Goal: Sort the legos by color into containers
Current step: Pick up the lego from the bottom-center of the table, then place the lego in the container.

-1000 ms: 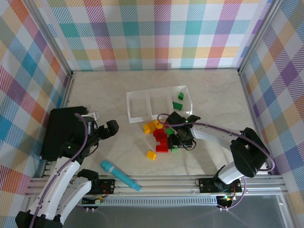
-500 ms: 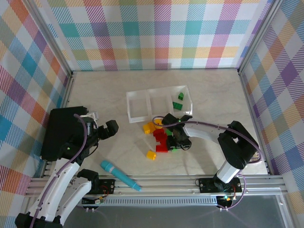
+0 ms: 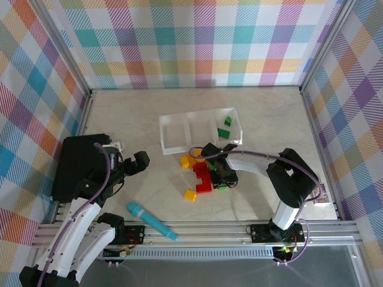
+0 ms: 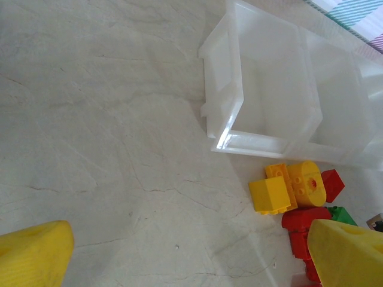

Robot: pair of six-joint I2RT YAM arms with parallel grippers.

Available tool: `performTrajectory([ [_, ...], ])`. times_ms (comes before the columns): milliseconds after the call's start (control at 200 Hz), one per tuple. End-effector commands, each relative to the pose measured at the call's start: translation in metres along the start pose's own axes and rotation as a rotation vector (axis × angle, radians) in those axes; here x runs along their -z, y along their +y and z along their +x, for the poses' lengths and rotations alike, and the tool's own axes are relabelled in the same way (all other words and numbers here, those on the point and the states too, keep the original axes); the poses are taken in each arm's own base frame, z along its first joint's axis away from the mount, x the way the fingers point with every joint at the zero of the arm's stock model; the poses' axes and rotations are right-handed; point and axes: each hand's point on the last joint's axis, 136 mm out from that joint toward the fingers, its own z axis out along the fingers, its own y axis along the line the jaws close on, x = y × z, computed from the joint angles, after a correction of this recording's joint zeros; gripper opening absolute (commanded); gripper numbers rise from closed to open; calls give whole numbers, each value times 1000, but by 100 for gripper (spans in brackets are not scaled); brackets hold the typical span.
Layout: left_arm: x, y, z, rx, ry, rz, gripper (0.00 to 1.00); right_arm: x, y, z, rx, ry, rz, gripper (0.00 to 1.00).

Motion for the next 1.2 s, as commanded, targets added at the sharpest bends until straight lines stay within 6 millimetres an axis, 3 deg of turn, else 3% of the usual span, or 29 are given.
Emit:
performTrajectory([
  [0,-1,-2,-1,-14,-9,9,100,6,-5,-5,27,-28,38,32],
  [125,-3,-2,0,-14,-7,7,100,27,-6,-17,70,-96,33,30],
  [260,-4,-3,0,-14,-4,12,100,47,-14,-45,78,-158,22,28],
  [500,0,-4,0,-14,-10,20,100,112,-37,-125,51,-351,-26,28],
  [595,2,-4,0,-13,-9,24,100,126,-44,-157,51,-378,-77,29],
  [785,9,-4,-1,-10,-18,20,100,129,-61,-210,55,-390,-74,29],
  [895,13,-2,-3,-11,-34,12,100,121,-69,-234,42,-371,-86,28],
  [1195,15,-1,-4,-11,-36,2,100,104,-80,-268,55,-347,-78,28],
])
